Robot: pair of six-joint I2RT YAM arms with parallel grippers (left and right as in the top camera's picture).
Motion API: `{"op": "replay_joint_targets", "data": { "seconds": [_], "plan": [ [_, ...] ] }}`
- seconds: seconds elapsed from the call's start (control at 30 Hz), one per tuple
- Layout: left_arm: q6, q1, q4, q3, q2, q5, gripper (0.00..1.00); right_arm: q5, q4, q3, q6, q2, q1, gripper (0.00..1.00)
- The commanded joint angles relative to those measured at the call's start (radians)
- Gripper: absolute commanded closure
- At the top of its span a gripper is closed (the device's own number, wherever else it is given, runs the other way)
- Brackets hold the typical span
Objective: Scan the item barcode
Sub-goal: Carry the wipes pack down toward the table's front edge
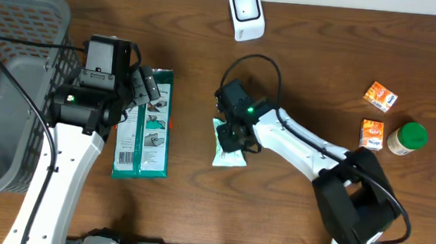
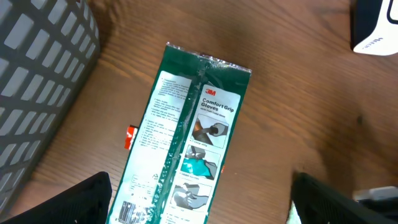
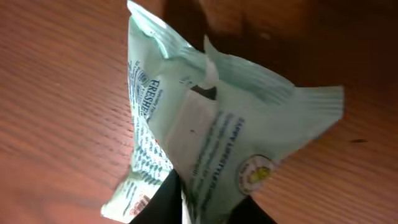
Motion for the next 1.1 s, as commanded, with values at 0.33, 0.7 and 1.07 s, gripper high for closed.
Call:
{"op": "replay_joint_targets", "data": {
  "seconds": [0.33, 0.7, 1.07],
  "plan": [
    [0.013, 0.002, 0.000, 0.013, -0.002, -0.013, 0.07, -0.450, -0.212, -0.033, -0.671, -0.006, 0.020, 0.99],
    [0.013, 0.002, 0.000, 0.013, -0.002, -0.013, 0.07, -0.449, -0.406, -0.033, -0.925, -0.006, 0.110, 0.83],
    [0.013, 0.002, 0.000, 0.013, -0.002, -0.013, 0.07, -0.434, -0.292, -0.033, -0.919, -0.006, 0.243, 0.50]
  ]
}}
